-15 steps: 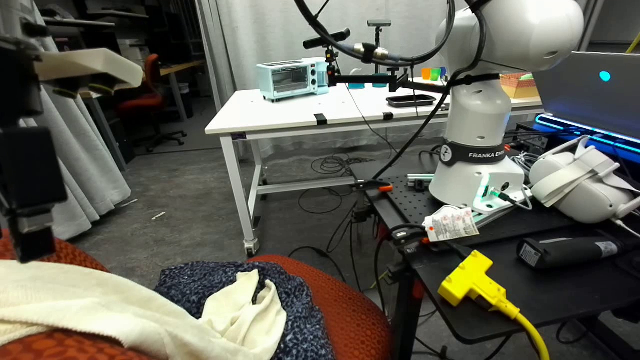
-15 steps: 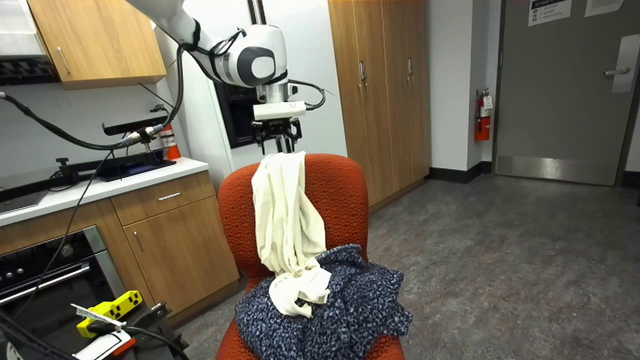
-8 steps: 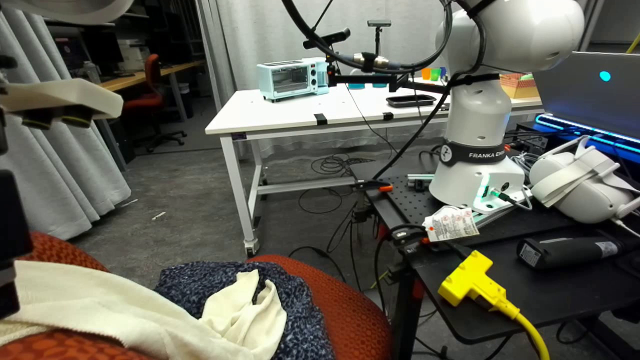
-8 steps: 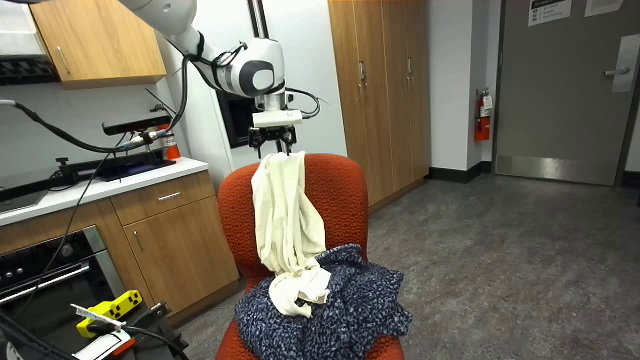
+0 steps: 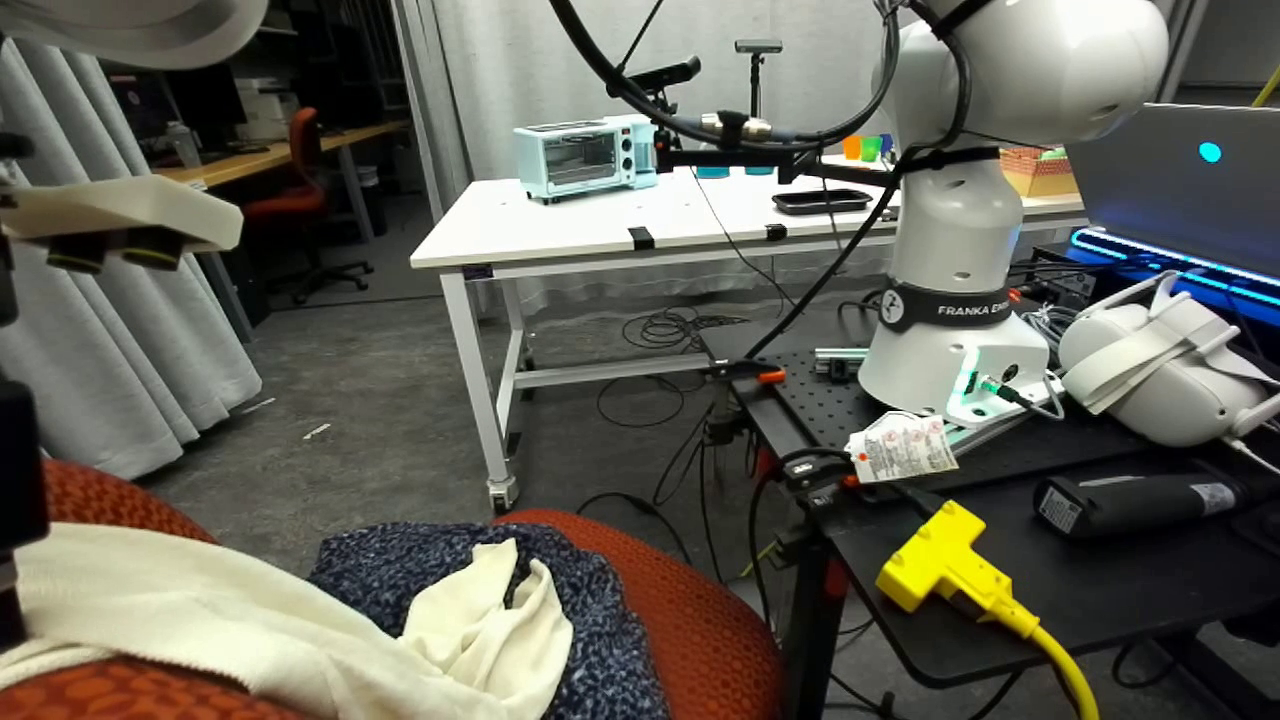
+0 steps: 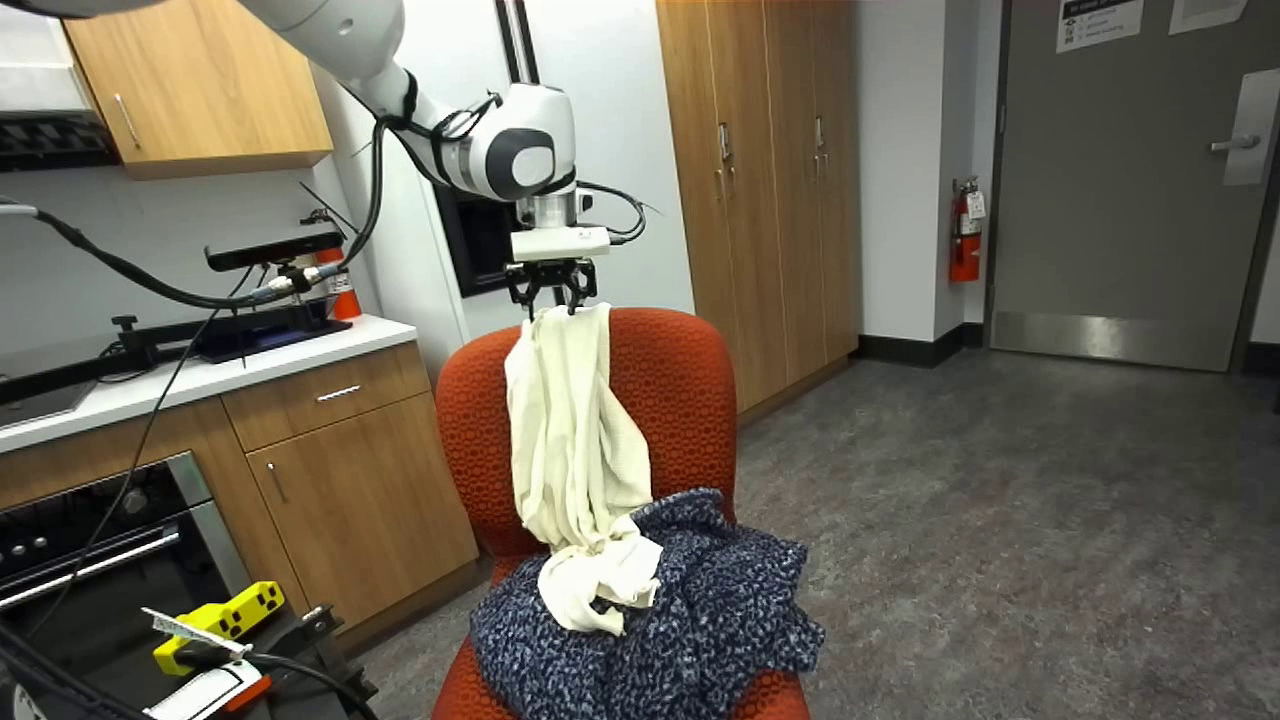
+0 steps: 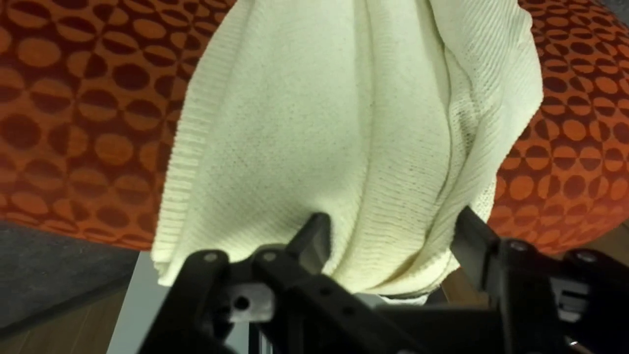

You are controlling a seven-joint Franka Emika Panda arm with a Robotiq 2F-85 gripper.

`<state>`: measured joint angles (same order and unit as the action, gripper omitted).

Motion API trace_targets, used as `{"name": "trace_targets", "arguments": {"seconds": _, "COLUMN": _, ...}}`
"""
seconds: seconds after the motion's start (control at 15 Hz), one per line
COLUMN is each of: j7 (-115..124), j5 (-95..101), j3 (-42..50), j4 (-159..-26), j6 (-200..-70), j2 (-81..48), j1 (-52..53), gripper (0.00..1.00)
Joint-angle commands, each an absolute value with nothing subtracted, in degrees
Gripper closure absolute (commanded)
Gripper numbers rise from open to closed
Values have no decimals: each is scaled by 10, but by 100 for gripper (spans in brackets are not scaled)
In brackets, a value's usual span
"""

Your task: Remove the yellow blanket from the backrest of the the orange chair

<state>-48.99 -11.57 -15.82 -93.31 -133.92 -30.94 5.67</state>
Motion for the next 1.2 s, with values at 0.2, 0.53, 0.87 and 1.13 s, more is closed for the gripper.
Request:
{"name": "trace_targets", "arguments": {"seconds": 0.2, "j7": -488, "j5": -119, "j3": -158, "j4": -934, "j6": -1355, "j2": -311, "j1": 40, "gripper": 84}}
{"name": "trace_targets", "arguments": {"seconds": 0.53, "j7": -479, "j5": -136, "j3": -163, "j4": -934, "j6": -1353, "j2": -287, "j1": 27, "gripper": 97}}
{"name": "trace_targets", "arguments": {"seconds": 0.87, "j7": -483, "j5": -157, "j3": -169, "j4": -939, "j6": -1376, "j2": -224, "j1": 16, "gripper": 98}}
{"name": "trace_targets", "arguments": {"seconds": 1.13, "j7": -485, "j5": -158, "j3": -161, "j4": -941, "j6": -1407, "j2": -156, "j1": 20, "gripper": 98}}
